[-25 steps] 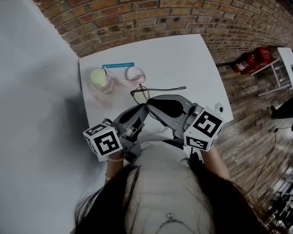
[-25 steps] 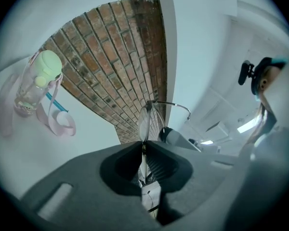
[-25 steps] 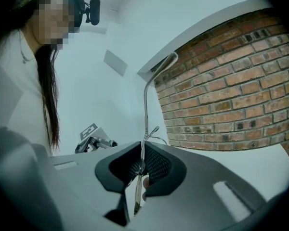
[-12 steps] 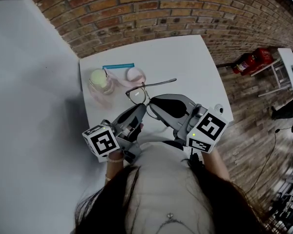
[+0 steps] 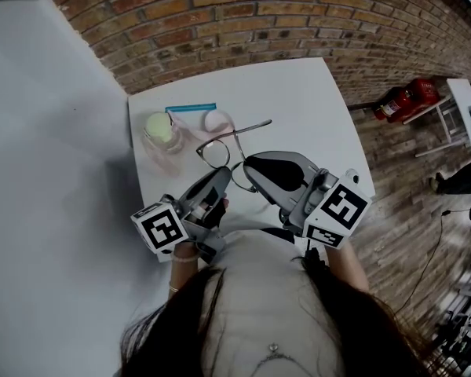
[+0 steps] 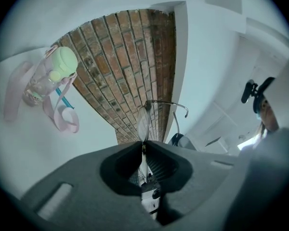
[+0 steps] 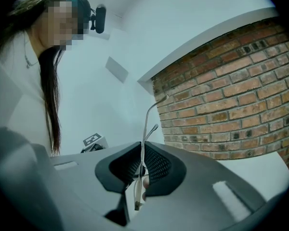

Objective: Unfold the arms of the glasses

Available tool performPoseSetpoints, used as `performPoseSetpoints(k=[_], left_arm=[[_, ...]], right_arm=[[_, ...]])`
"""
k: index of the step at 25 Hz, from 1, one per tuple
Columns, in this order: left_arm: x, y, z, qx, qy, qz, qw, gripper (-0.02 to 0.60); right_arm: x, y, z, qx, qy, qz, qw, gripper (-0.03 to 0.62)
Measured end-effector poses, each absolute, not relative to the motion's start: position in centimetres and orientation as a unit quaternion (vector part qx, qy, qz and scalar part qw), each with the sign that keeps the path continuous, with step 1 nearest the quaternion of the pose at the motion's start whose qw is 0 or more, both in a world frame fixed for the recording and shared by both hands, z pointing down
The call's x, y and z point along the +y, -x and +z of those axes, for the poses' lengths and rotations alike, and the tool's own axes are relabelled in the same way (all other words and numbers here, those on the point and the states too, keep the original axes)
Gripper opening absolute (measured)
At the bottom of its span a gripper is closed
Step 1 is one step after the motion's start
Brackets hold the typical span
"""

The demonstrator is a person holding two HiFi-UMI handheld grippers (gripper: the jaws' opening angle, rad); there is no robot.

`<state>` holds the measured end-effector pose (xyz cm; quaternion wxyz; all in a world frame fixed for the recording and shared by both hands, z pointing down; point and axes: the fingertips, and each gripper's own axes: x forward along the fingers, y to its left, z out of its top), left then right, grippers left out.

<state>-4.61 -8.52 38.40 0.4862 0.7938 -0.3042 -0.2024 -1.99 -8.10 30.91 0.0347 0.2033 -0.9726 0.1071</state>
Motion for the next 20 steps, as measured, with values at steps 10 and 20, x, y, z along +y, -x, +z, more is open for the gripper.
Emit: performPoseSetpoints(k=[10, 20], left_arm=[[-8.69, 5.13, 38.48, -0.303, -0.785, -0.218, 0.494, 0.023], [-8.54, 5.40, 38.95, -0.299, -0.749, -0.252, 0.534, 0.023]], right_arm=[[-8.14, 1.76, 30.52, -0.973, -0.207, 0.101, 0.028, 0.027], [-8.08, 1.42, 30.05, -0.973, -0.209, 0.095, 0.021, 0.028]])
